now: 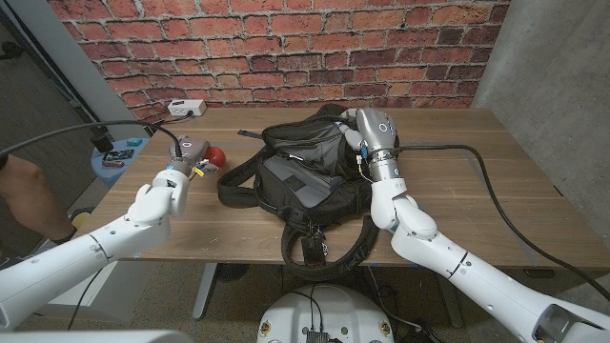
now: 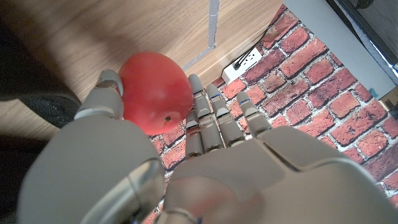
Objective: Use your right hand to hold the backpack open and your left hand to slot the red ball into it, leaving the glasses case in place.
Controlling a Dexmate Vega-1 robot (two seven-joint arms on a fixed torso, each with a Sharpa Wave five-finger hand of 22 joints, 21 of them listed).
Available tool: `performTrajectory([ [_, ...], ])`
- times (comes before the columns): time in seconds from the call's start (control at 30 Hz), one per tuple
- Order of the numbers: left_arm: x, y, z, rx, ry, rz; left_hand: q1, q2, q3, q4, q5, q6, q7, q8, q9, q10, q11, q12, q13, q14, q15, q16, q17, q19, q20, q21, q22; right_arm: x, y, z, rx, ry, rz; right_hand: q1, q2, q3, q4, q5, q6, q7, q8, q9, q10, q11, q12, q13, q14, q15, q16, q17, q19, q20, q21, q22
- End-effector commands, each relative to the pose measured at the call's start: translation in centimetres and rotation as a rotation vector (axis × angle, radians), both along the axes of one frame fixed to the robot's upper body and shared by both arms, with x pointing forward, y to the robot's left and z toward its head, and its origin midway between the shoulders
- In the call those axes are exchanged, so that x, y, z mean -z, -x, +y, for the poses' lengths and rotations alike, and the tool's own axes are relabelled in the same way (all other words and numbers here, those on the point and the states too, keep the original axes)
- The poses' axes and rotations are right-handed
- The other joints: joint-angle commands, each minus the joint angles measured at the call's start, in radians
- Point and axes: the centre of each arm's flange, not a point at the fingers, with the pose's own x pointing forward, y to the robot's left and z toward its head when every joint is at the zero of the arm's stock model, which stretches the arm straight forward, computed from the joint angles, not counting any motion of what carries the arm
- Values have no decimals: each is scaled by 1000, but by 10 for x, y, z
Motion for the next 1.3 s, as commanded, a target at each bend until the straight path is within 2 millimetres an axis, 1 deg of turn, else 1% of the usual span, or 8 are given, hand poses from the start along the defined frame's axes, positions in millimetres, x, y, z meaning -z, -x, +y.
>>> performTrajectory([
  [0.03, -3, 8, -6, 37, 57, 27, 31, 49, -5, 4, 4, 158, -60, -4, 6, 65, -76, -5, 6, -8, 1, -2, 5, -1, 7, -7, 2, -5, 5, 1, 15, 4, -25, 14, 11, -5, 0, 9, 5, -6, 0, 2, -2, -1, -2, 10, -2, -70, -3, 5, -9, -79, 0, 1],
  [0.2, -2, 13, -14, 68, 65, 27, 30, 49, -9, 4, 4, 157, -60, -6, 6, 63, -79, -7, 10, -9, 2, -3, 5, -4, 11, -10, 2, -7, 7, 2, 12, 2, -30, 12, 11, -7, 2, 11, 2, -9, -1, 4, -8, -2, -1, 19, -5, -70, -4, 8, -22, -85, -5, 1],
  [0.43, -5, 19, -24, 107, 75, 25, 30, 51, -12, 5, 4, 163, -60, -6, 7, 73, -79, -4, 15, -9, 1, -4, 5, -4, 12, -12, 2, -12, 6, 2, 11, 5, -44, 15, 13, -11, 3, 17, 3, -10, 1, 10, -11, -2, 4, 31, -6, -71, -1, 17, -23, -87, -4, 2],
  [0.53, -7, 22, -28, 115, 71, 22, 31, 53, -15, 5, 5, 174, -62, -4, 8, 86, -89, 0, 20, -5, 0, -2, 5, -4, 12, -12, 2, -14, 4, 2, 16, 1, -49, 15, 14, -12, 4, 19, 3, -10, 1, 11, -9, -2, 3, 30, -8, -71, -1, 19, -23, -85, -4, 3],
  [0.8, -11, 34, -34, 124, 73, 19, 35, 59, -18, 4, 6, 186, -64, -3, 9, 101, -95, 6, 28, 6, -5, 1, 6, 0, 11, -13, 2, -17, 1, -2, 26, -19, -58, 16, 16, -14, 6, 21, 2, -9, 0, 11, -8, -3, 1, 29, -9, -71, -1, 23, -23, -86, -3, 3],
  [0.87, -12, 39, -37, 125, 78, 20, 36, 59, -19, 3, 6, 187, -64, -3, 9, 100, -91, 5, 30, 8, -6, 2, 6, 0, 11, -13, 2, -18, -1, -4, 28, -15, -61, 16, 17, -15, 6, 22, 1, -10, 0, 11, -8, -2, 0, 29, -10, -70, -2, 24, -23, -86, -3, 3],
  [1.1, -9, 57, -41, 121, 73, 26, 37, 62, -23, 4, 6, 194, -67, -2, 10, 104, -92, 5, 37, 11, -7, 3, 7, -1, 14, -15, 2, -23, -4, -7, 48, -18, -58, 17, 18, -17, 6, 23, 1, -11, -1, 12, -8, -2, -1, 30, -10, -71, -2, 28, -23, -86, -3, 3],
  [1.3, -11, 71, -43, 114, 66, 11, 33, 63, -28, 7, 6, 195, -66, -4, 11, 105, -94, 5, 43, 13, -8, 3, 8, -1, 15, -16, 2, -28, -7, -9, 55, -19, -66, 18, 17, -19, 6, 25, -2, -10, -2, 13, -12, -2, -2, 33, -12, -71, -3, 30, -27, -86, -4, 3],
])
